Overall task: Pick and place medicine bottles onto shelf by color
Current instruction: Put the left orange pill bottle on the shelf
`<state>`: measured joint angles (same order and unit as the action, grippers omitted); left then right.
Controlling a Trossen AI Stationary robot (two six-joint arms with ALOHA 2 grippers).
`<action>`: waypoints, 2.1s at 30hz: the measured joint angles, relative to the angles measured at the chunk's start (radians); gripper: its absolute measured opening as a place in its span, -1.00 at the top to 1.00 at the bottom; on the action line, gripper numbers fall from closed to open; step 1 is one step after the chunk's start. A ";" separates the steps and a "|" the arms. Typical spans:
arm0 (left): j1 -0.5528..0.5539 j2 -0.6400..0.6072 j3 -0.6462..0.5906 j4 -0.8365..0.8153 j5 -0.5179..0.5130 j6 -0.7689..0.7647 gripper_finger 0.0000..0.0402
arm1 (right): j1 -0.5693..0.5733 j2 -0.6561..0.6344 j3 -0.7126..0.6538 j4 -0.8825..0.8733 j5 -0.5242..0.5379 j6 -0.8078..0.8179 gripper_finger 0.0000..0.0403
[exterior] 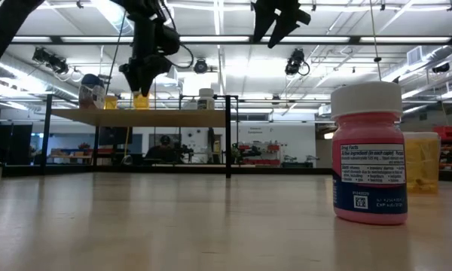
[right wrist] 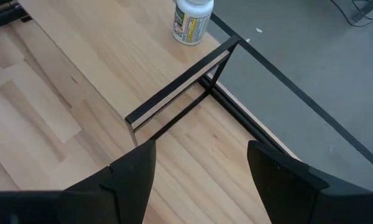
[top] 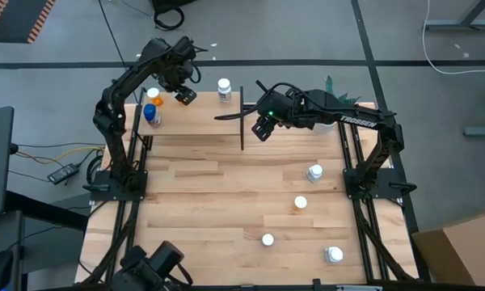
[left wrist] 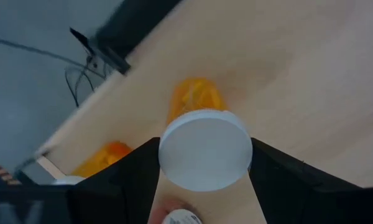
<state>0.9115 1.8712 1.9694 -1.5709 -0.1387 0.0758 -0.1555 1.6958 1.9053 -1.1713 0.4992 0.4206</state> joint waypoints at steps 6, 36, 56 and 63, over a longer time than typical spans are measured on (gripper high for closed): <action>0.000 -0.041 -0.109 -0.011 -0.007 -0.011 -0.19 | 0.001 0.000 0.000 0.000 -0.002 0.000 -0.30; 0.023 -0.070 -0.111 0.000 -0.006 0.047 -0.20 | -0.013 0.000 0.000 0.074 -0.003 -0.022 -0.30; -0.013 -0.115 -0.110 0.000 0.047 0.096 -0.17 | -0.129 0.092 0.001 0.531 -0.332 -0.336 -0.30; -0.012 -0.115 -0.110 -0.001 0.047 0.094 -0.12 | -0.153 0.263 -0.001 0.765 -0.501 -0.482 -0.21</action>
<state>0.8993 1.7557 1.8596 -1.5716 -0.0919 0.1699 -0.3087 1.9593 1.9045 -0.4059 -0.0017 -0.0612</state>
